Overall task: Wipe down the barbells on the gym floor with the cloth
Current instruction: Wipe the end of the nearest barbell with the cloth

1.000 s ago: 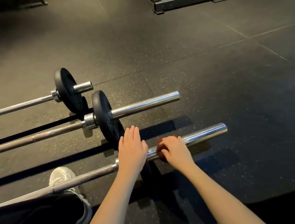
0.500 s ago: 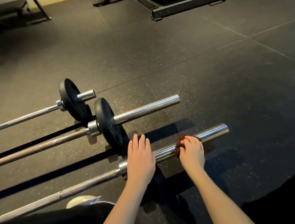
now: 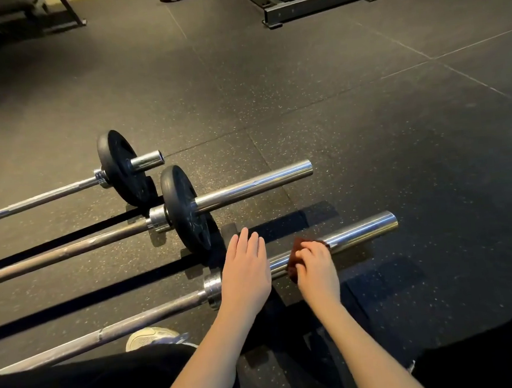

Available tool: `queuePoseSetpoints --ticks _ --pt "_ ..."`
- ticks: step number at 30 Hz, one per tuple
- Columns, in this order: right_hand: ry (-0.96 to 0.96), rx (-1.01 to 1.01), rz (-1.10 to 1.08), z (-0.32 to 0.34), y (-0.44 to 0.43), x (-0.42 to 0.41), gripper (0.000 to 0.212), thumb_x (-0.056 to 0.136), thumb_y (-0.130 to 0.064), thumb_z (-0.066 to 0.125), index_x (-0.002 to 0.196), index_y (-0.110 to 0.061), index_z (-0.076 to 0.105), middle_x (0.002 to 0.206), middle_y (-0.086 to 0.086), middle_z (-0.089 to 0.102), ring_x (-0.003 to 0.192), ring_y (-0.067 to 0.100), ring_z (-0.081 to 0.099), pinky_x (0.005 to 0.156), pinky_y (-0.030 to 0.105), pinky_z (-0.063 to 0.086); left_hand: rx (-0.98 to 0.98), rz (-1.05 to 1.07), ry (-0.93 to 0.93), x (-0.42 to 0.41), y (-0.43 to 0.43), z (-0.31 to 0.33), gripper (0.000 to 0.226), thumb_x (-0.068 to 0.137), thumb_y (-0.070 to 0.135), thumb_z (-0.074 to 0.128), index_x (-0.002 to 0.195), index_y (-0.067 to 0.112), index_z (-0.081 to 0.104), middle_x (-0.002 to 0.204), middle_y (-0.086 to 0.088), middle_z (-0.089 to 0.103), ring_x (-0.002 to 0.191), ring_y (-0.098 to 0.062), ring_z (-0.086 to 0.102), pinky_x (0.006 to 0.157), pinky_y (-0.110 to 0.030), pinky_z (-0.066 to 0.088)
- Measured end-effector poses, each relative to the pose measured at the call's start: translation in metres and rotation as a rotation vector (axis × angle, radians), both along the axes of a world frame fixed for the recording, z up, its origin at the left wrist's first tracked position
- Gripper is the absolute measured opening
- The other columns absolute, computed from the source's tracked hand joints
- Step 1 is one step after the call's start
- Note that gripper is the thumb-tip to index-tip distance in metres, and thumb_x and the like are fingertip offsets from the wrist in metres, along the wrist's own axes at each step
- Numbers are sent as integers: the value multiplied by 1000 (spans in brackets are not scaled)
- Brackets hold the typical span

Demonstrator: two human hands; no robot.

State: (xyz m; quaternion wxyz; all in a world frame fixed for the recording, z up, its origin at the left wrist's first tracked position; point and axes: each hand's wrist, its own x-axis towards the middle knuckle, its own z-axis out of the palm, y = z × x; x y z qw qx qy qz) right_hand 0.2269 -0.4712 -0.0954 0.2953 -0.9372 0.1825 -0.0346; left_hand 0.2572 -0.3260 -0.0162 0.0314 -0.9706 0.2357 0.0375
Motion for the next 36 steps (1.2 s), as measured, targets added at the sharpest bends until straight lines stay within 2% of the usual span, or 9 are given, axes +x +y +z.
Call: queuePoseSetpoints --ticks 3,8,12,14,19,25,30,33,36 --pt "35 -6 113 5 -27 17 26 94 -23 58 120 -19 62 132 -5 51 123 11 47 105 27 38 60 -54 4 5 -5 1 51 103 28 32 149 8 27 155 -9 28 147 -28 13 119 -42 0" --pt "11 41 -249 8 -49 12 25 95 -20 58 119 -17 63 135 -1 52 127 14 45 105 34 41 209 -162 65 9 -13 -2 55 101 28 38 150 7 23 155 -10 28 145 -27 19 119 -45 0" --pt "17 -14 -17 2 -29 5 30 97 -22 55 126 -18 61 141 -4 48 133 12 40 109 32 37 251 -196 107 17 -28 -10 59 100 28 42 151 9 21 156 -9 27 143 -26 24 120 -45 5" --pt "44 -12 11 7 -50 18 29 96 -24 57 124 -20 61 137 -5 50 127 12 45 106 30 38 237 -204 137 23 -32 -14 60 100 27 42 152 10 18 158 -8 22 144 -24 23 121 -44 6" --pt "12 43 -287 10 -62 16 27 96 -20 57 122 -17 64 139 -2 52 132 15 44 109 37 40 154 -213 245 31 -38 -23 59 101 23 41 153 13 15 161 -5 14 146 -21 20 120 -42 6" --pt "28 -14 -31 5 -72 18 29 96 -24 58 125 -20 61 136 -5 51 129 11 44 109 30 35 34 -183 400 27 -52 -36 66 99 23 48 154 14 14 161 -6 12 146 -22 18 120 -37 11" --pt "27 26 -308 6 -77 21 31 99 -22 51 128 -18 59 145 0 48 139 16 36 116 38 30 13 -191 423 27 -53 -44 70 98 26 51 154 13 10 161 -7 10 147 -24 15 120 -36 11" --pt "48 8 -124 -4 -54 7 36 101 -26 45 136 -21 53 152 -4 39 146 13 23 118 35 17 -17 -135 470 30 -63 -49 75 98 28 52 154 13 5 162 -7 3 148 -24 8 120 -37 10" --pt "80 -52 -41 -2 -90 24 33 100 -25 47 133 -23 53 148 -3 45 142 14 31 118 38 24 -39 -114 515 32 -67 -54 77 98 31 53 154 12 4 162 -8 1 149 -24 5 121 -38 10"
